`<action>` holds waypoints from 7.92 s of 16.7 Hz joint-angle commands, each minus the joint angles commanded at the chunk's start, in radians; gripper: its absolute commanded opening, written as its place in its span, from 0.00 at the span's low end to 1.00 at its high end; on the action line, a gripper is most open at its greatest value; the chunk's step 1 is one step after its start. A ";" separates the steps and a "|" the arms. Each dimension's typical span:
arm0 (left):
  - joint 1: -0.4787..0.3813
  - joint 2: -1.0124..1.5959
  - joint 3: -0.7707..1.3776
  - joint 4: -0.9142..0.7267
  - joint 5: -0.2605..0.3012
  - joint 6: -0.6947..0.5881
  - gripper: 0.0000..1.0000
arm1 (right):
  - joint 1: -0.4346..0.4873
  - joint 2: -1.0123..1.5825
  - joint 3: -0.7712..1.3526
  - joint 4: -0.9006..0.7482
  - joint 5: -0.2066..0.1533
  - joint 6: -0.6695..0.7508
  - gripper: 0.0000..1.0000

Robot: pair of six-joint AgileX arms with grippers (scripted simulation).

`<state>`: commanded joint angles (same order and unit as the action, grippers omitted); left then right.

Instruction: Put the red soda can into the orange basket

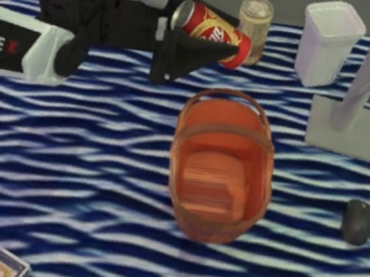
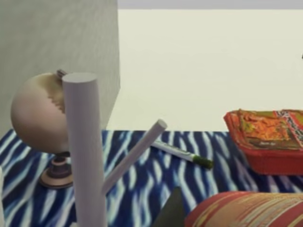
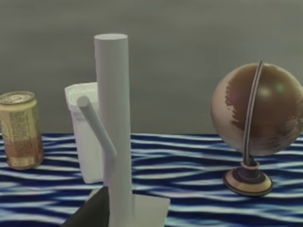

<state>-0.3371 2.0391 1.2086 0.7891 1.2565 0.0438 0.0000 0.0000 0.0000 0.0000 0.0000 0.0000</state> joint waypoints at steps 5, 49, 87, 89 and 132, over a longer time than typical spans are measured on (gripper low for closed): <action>0.005 0.007 0.003 0.001 -0.001 0.002 0.00 | 0.000 0.000 0.000 0.000 0.000 0.000 1.00; 0.076 0.015 -0.211 0.166 -0.174 -0.068 1.00 | 0.103 0.275 0.269 -0.228 0.000 -0.151 1.00; 0.357 -2.039 -1.209 -0.789 -1.257 -0.044 1.00 | 0.692 2.248 2.076 -1.398 0.004 -0.998 1.00; 0.357 -2.039 -1.209 -0.789 -1.257 -0.044 1.00 | 0.692 2.248 2.076 -1.398 0.004 -0.998 0.92; 0.357 -2.039 -1.209 -0.789 -1.257 -0.044 1.00 | 0.691 2.250 2.077 -1.398 0.004 -0.997 0.00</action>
<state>0.0200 0.0000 0.0000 0.0000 0.0000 0.0000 0.6912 2.2500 2.0766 -1.3978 0.0038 -0.9970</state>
